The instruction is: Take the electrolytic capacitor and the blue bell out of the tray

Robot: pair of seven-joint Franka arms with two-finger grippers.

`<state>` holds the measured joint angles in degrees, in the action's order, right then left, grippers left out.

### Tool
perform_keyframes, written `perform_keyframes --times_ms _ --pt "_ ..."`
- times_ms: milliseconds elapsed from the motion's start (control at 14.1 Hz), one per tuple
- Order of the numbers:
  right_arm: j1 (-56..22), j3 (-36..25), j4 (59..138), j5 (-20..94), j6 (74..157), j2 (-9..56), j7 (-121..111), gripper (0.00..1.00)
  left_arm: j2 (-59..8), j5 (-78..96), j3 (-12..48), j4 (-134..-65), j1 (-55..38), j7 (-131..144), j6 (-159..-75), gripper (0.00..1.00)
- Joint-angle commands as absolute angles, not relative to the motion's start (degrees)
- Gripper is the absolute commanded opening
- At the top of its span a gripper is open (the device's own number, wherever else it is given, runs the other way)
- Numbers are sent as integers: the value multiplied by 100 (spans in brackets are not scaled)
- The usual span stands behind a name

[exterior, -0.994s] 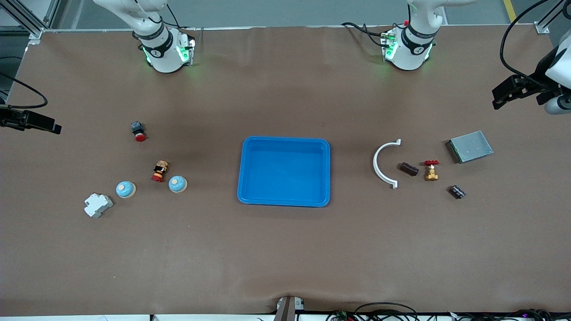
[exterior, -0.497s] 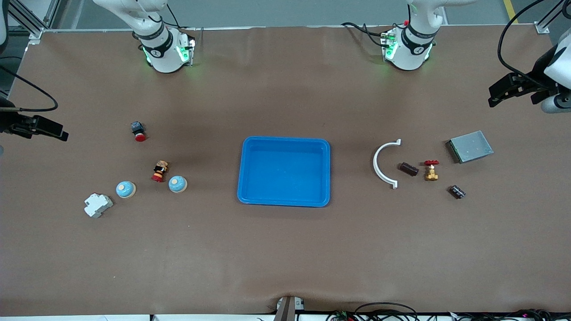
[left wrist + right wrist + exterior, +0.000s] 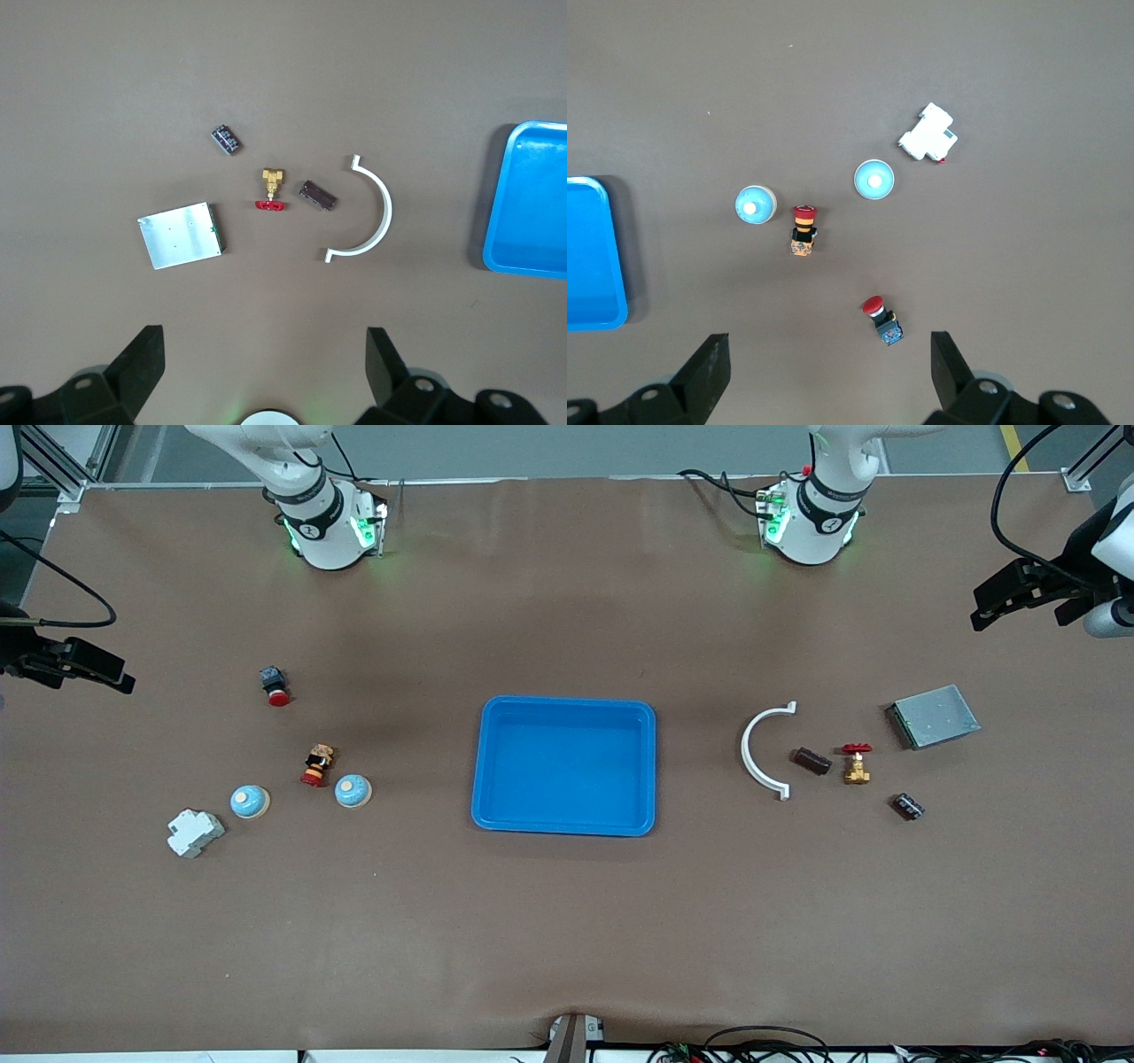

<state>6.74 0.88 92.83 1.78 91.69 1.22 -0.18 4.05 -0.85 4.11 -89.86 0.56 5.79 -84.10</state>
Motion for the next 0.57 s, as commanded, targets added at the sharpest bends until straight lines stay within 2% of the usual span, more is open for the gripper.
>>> perform_keyframes --times_ms 0,497 --pt "677 105 9326 105 9150 -79 9 100 501 35 396 -9026 88 448 -8341 100" --pt "686 105 8798 114 8526 -79 9 100 396 -44 431 -8807 79 519 -8350 100"
